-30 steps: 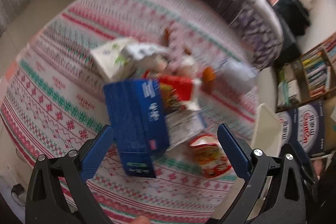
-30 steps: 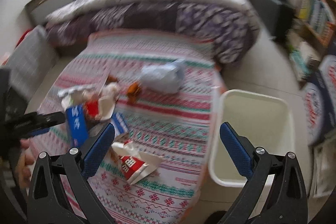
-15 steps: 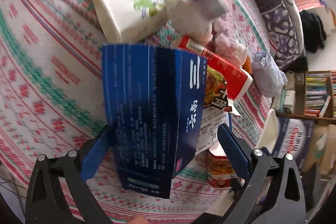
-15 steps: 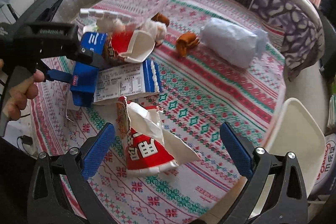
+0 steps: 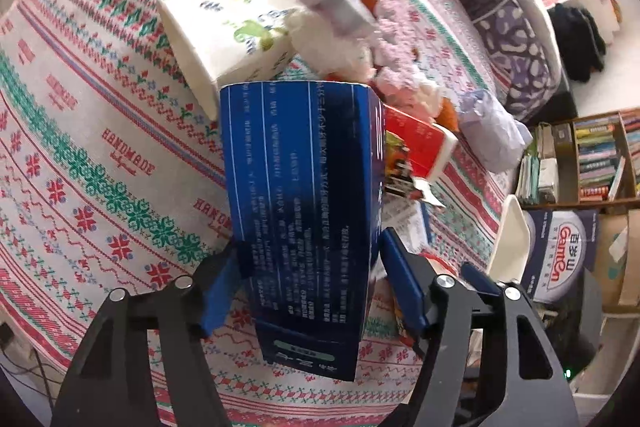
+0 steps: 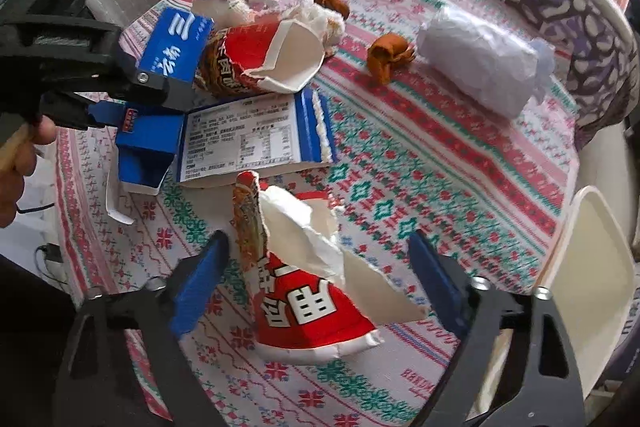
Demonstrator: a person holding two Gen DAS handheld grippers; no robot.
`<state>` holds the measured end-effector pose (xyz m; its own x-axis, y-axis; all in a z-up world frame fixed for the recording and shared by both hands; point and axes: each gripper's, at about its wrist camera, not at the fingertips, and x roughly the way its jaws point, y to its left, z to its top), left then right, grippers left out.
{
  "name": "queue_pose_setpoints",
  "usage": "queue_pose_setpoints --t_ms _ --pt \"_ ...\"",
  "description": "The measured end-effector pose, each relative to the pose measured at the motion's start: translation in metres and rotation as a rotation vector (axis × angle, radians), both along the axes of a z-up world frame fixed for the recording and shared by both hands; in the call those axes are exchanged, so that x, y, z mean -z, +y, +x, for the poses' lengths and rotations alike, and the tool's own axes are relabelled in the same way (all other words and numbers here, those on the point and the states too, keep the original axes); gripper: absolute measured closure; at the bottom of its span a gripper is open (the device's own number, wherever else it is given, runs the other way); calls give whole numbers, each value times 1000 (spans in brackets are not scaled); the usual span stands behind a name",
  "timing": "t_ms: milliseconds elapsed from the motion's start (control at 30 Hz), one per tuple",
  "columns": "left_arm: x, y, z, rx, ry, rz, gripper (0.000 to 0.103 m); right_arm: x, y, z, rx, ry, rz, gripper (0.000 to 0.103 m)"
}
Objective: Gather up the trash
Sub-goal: 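Grasp the blue box with the left tool while the right tool grasps the red wrapper, then carry the red wrapper over the white bin and open the right tool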
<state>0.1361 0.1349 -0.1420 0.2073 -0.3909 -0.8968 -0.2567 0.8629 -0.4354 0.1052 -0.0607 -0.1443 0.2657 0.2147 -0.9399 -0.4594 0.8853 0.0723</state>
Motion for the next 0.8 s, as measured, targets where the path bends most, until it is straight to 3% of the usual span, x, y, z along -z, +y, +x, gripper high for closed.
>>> queue_pose_setpoints --t_ms 133,267,400,800 --pt "-18 -7 -6 48 -50 10 38 0 3 6 8 43 56 58" --pt "-32 -12 -10 80 -93 34 38 -6 0 5 7 65 98 60" --pt "-40 -22 -11 99 -127 35 38 -17 0 -2 6 24 106 60" --pt "-64 -53 -12 118 -271 91 38 -68 -48 5 262 -189 207 59"
